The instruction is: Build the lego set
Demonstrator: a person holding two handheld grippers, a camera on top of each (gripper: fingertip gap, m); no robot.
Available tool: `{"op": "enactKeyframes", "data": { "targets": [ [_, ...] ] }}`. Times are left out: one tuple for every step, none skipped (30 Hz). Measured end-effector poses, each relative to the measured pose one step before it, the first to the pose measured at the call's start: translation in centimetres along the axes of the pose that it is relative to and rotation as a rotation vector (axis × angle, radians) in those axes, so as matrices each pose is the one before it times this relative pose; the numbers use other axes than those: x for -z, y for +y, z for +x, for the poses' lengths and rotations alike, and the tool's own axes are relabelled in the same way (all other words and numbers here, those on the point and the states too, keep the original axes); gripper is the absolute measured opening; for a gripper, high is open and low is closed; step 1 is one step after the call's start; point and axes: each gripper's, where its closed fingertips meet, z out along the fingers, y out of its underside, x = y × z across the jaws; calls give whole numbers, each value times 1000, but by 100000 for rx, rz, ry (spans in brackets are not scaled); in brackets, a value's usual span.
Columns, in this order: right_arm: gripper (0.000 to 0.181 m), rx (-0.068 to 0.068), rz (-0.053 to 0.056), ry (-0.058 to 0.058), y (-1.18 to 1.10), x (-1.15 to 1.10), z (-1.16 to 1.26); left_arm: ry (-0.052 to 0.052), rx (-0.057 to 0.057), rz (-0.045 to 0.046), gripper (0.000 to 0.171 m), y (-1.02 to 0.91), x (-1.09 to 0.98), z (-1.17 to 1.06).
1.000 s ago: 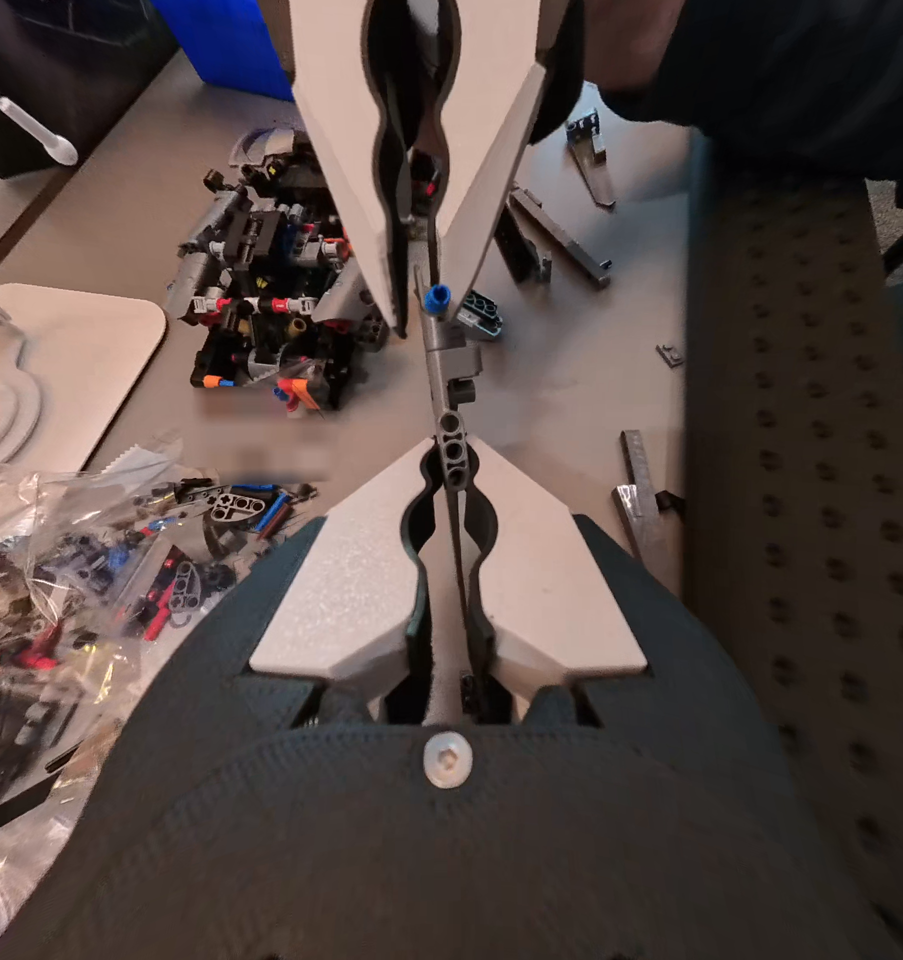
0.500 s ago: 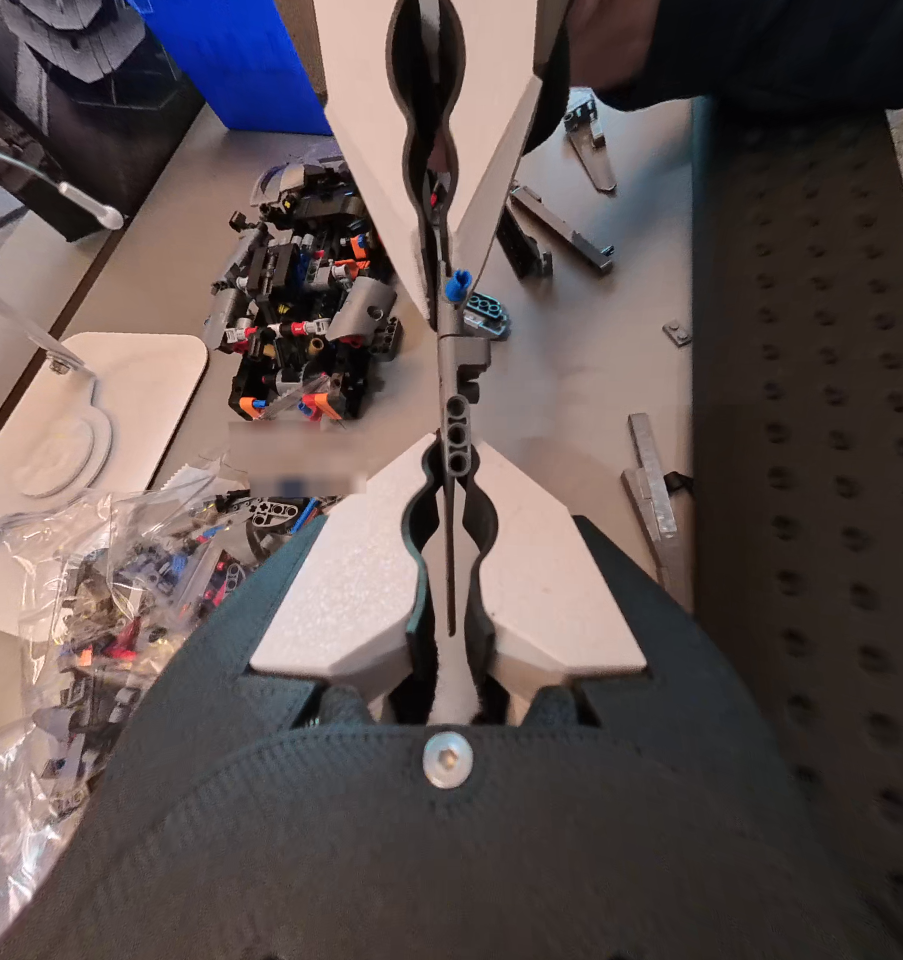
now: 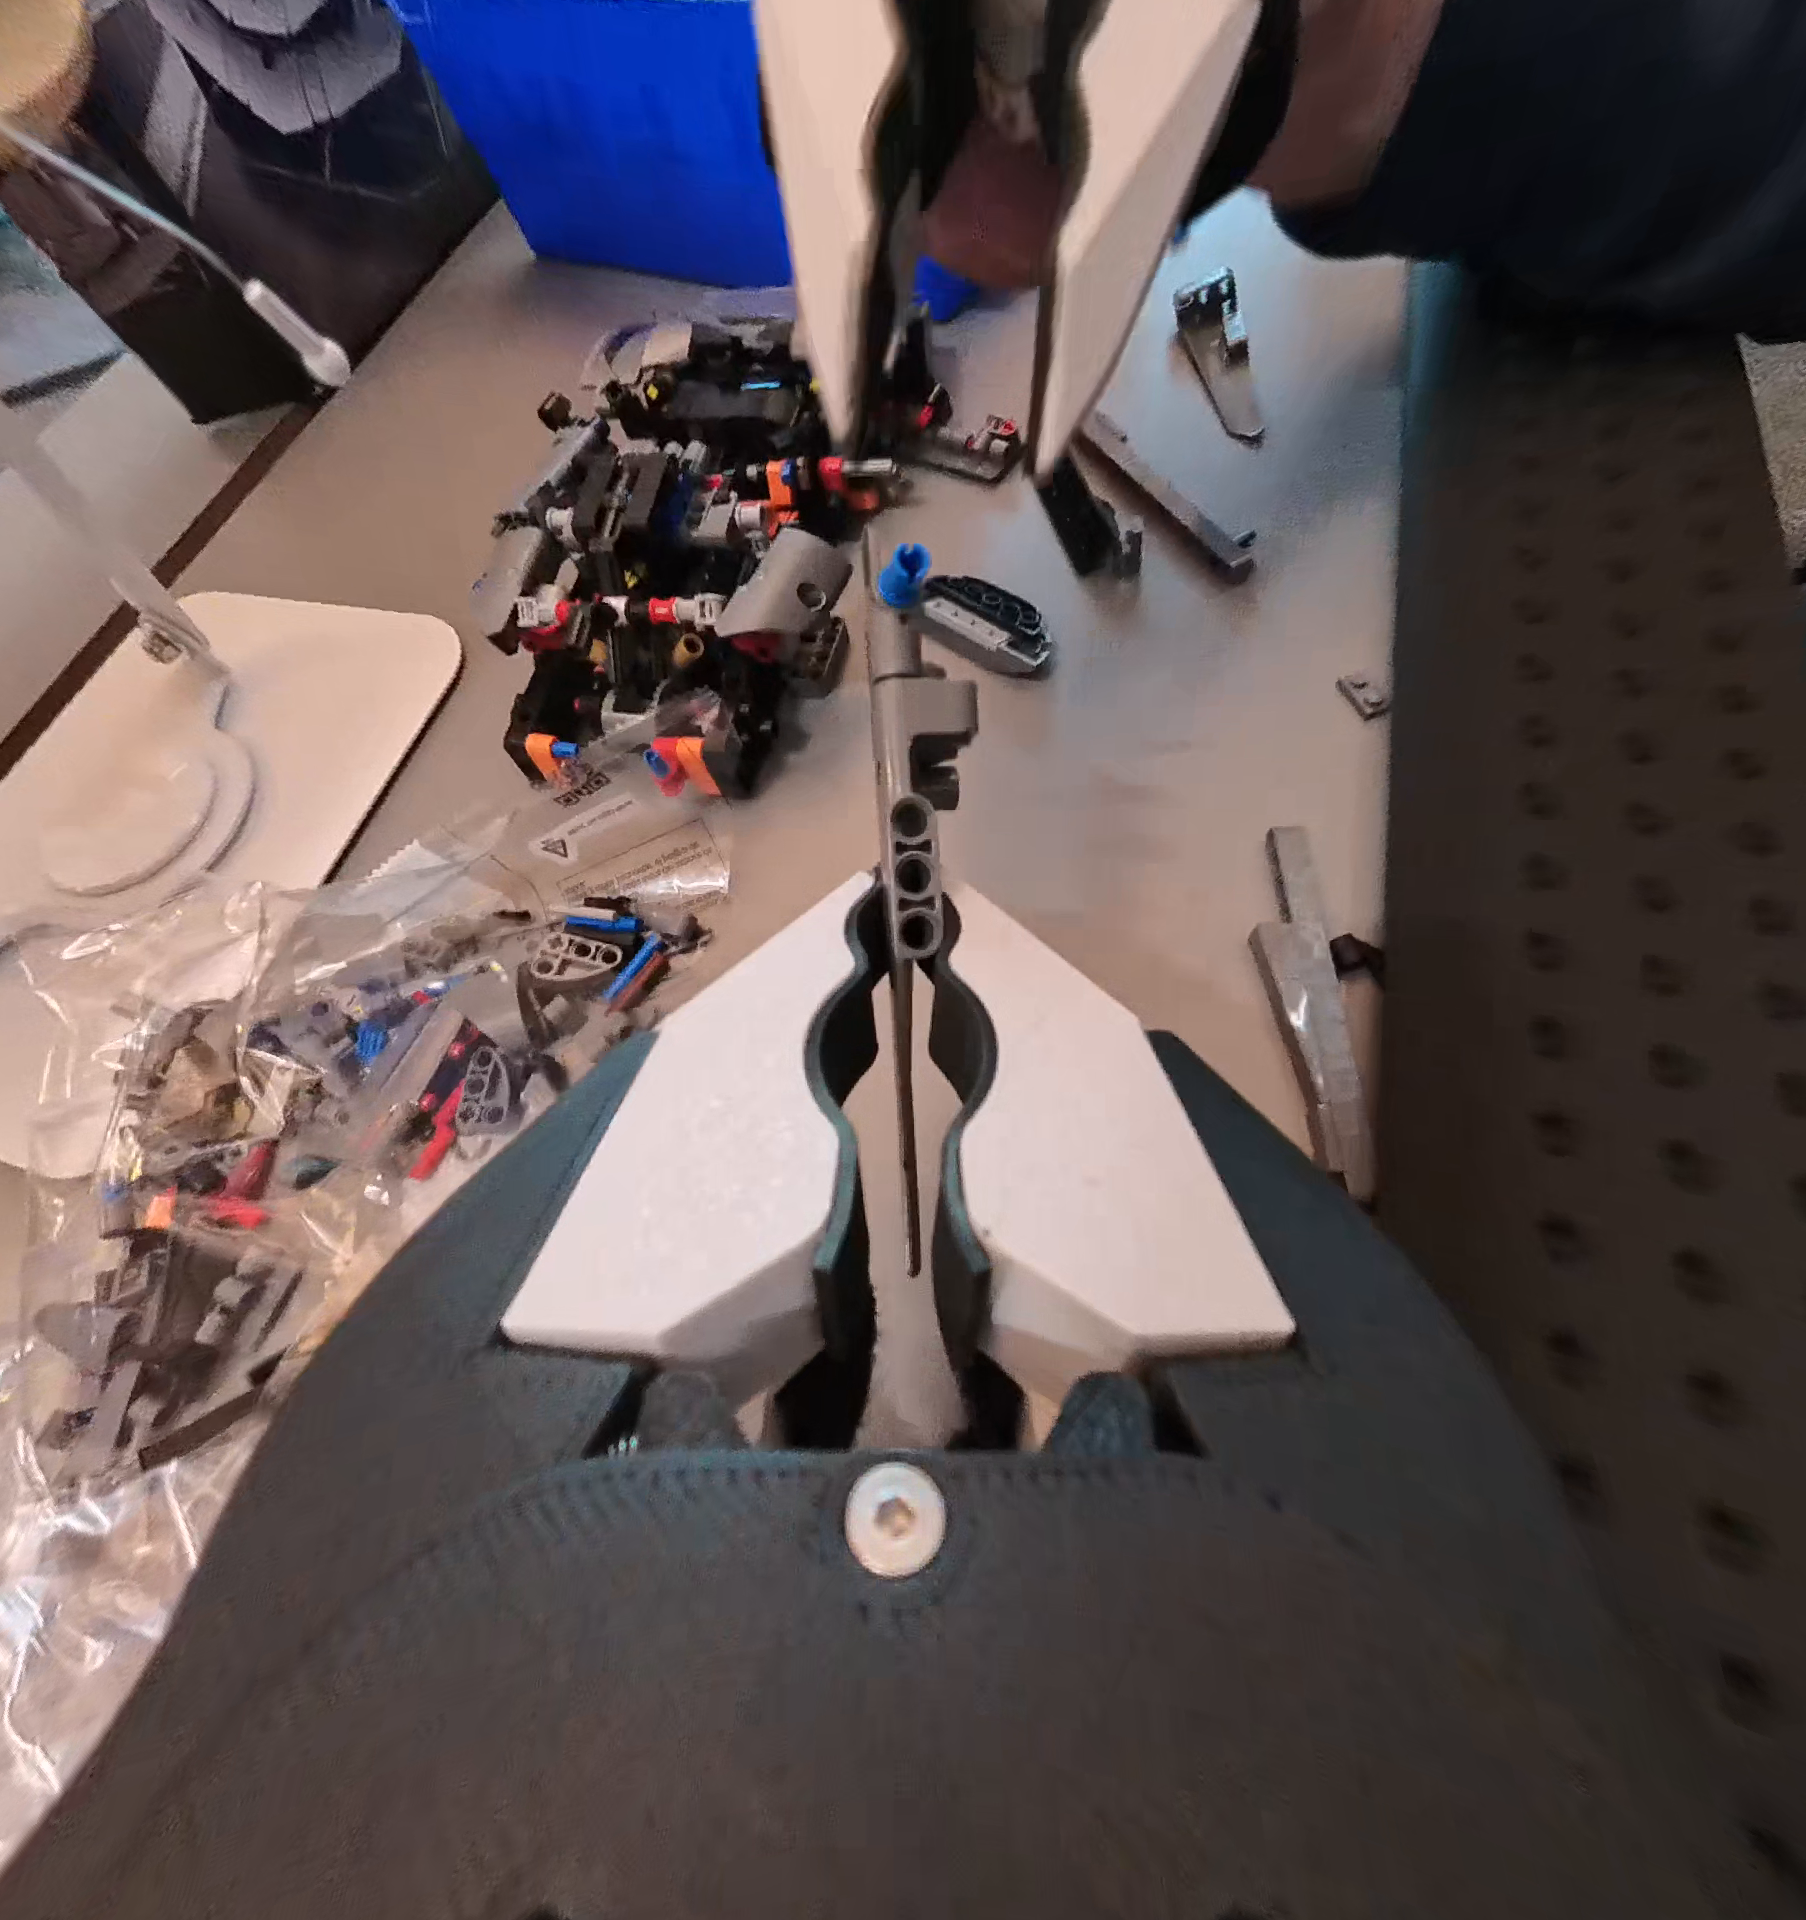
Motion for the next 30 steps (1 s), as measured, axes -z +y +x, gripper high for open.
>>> {"op": "enactKeyframes", "data": {
  "targets": [
    [30,-338,-503,-295,-23,-610,-117,975,-861,148,1,-207,-229,311],
    [32,-372,-1090,-419,95,-579,-144,740,-1321,-245,1,-176,-316,310],
    [33,81,-1423,-139,192,-485,-85,518,-1487,-799,1,-80,-352,276],
    [29,9,-284,194,76,-325,-32,946,-955,-985,1,13,-322,287],
    [21,-304,1151,-884,-110,-171,-163,621,-558,-570,1,-11,-263,174],
    [10,-378,1527,-1494,-164,-47,-253,-370,-225,-826,1,64,-149,-11],
    [7,-178,642,-380,-53,-12,-88,-155,8,152,1,-6,6,-41],
    [7,708,-76,377,-19,13,-40,227,311,625,1,-51,64,-10],
    [7,2023,-551,1045,-54,0,-70,100,31,331,1,-43,34,7],
    [6,2715,-923,1672,-68,20,-62,-49,-370,-21,1,-5,10,30],
    [6,1758,-427,1254,-106,40,-68,-253,-632,357,1,-53,89,1],
    [5,151,293,288,-152,86,-58,14,-708,1075,1,-176,229,29],
    [5,154,85,283,-78,148,-6,-759,-503,1745,1,-262,328,-84],
    [5,361,299,80,-143,206,-45,-1173,-736,1977,1,-341,307,-118],
    [5,90,225,-415,-148,162,-135,41,-728,1627,0,-336,177,69],
    [5,699,-860,-102,37,112,-129,334,-198,691,0,-170,124,103],
    [5,574,-624,-257,39,112,-137,-9,-567,22,0,12,64,46],
    [5,115,349,-437,-67,97,-127,1376,232,761,0,-118,41,224],
    [5,161,-404,488,69,110,38,811,330,690,0,-150,62,121],
    [5,-577,585,2215,-6,718,462,-1572,-643,-2987,0,561,91,-244],
    [4,-3658,6640,2985,-757,1925,993,-7850,1247,-10262,0,2425,523,-1470],
    [4,-4432,7956,2579,-1043,2188,1105,-1980,6697,1280,0,1240,926,-1114],
    [4,-1302,313,2006,62,1011,777,5149,8092,18443,0,-2545,1915,29],
    [4,-836,-4157,103,938,-277,321,-139,-1869,9188,0,-2468,823,352],
    [4,-1839,-2665,-1516,826,-859,-19,-2494,-5568,-3916,0,-12,-799,69],
    [4,-704,-1418,-1514,533,-840,-198,2673,125,-7349,0,1194,-1441,466],
    [5,-401,-1817,-2355,397,-549,-357,3886,846,-8771,0,1514,-1146,657],
    [5,-904,-507,-2781,206,-234,-325,1298,-2062,-3569,0,773,-603,483],
    [5,-1845,1365,-1805,33,12,-34,-309,-658,-668,0,266,-309,152],
    [5,-2234,1786,-1236,-13,160,109,-528,-262,-1435,0,231,-298,46]
  ]
}}
